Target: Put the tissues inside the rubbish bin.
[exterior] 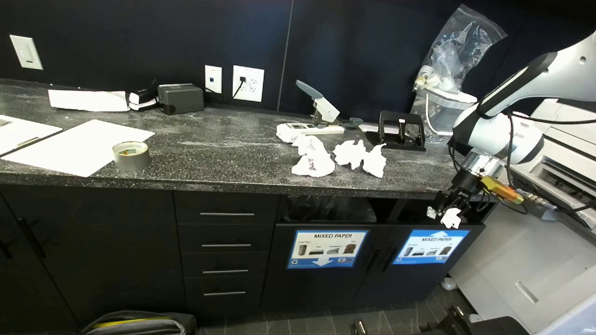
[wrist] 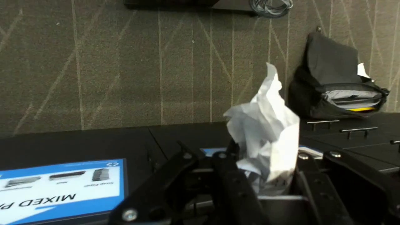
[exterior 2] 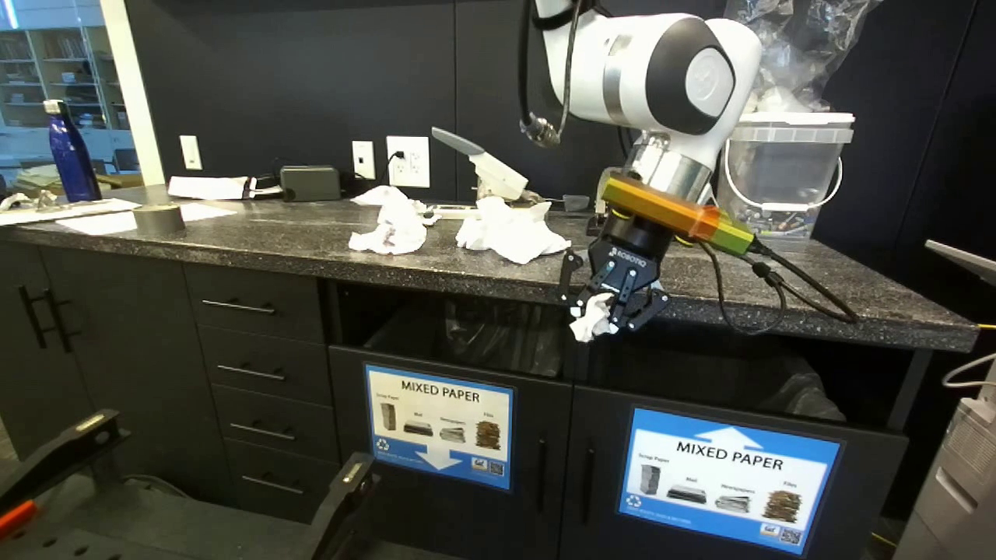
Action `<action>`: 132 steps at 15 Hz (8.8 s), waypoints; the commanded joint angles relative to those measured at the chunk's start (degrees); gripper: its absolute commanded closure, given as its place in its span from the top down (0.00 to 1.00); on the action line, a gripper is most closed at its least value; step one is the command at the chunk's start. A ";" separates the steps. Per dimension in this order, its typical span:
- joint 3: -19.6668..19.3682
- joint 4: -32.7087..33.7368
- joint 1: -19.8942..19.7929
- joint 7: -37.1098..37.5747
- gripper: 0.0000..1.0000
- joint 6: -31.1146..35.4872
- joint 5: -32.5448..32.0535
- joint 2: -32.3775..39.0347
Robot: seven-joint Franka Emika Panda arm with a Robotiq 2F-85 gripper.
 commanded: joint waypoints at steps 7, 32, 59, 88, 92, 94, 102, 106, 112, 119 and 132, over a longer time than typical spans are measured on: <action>5.13 1.21 -9.30 -22.29 0.04 19.03 9.21 6.18; 35.03 23.91 -32.17 -31.41 0.03 48.62 9.86 38.43; 51.58 26.36 -46.56 -31.49 0.03 42.59 -13.33 53.34; 35.40 21.24 -28.79 -5.43 0.99 67.27 -15.94 43.24; 25.07 12.15 -21.76 9.15 1.00 61.70 -16.22 31.13; 22.75 7.78 -19.85 13.67 1.00 57.70 -17.41 26.20; 28.86 -1.04 -22.54 17.31 1.00 27.75 -11.53 8.26; 27.49 1.27 -19.42 15.60 1.00 10.85 -2.50 -1.22; 17.08 18.70 -5.18 19.57 1.00 -8.84 1.66 -6.19; 3.85 35.63 11.58 32.02 1.00 -15.20 -3.24 5.17; 1.35 44.50 15.83 36.70 1.00 -7.97 -6.88 17.87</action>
